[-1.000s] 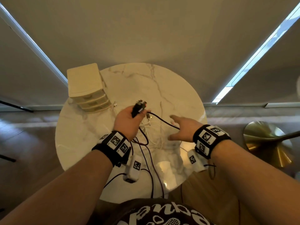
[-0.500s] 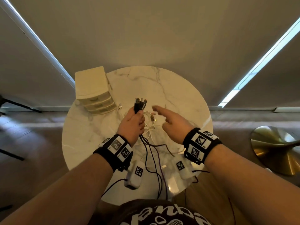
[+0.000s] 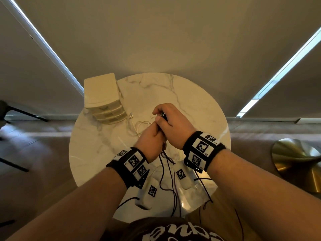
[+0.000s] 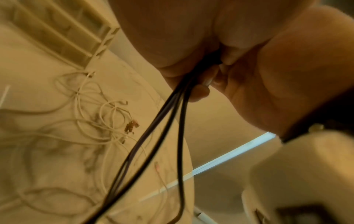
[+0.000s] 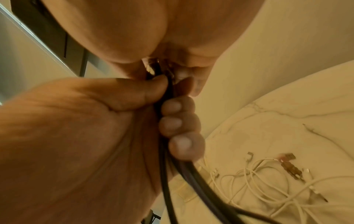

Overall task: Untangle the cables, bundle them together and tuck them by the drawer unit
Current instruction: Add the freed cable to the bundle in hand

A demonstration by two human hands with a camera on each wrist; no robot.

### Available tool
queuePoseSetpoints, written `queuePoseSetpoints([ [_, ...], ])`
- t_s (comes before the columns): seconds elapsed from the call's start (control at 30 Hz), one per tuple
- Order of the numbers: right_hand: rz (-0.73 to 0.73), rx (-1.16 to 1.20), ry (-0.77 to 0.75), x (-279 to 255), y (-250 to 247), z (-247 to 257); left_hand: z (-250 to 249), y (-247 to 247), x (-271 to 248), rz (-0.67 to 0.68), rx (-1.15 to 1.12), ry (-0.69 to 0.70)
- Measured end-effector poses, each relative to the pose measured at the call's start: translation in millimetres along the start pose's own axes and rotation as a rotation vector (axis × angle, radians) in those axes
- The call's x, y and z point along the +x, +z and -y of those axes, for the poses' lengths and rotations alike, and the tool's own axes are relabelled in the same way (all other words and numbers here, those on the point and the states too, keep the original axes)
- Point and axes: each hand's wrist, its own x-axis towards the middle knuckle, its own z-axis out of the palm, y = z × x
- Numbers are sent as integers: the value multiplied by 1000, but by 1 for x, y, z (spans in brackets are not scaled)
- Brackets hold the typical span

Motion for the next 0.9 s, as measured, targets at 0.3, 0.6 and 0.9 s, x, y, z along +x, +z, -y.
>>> queuePoseSetpoints([
  [0.3, 421, 666, 518, -10, 33, -38, -2, -21, 29, -286, -868, -161],
  [0.6, 60, -199, 673, -15, 12, -100, 5, -27, 30, -219, -1060, -176],
  [0.9, -3, -325, 587, -37, -13, -139, 8, -62, 48, -371, -1083, -165],
])
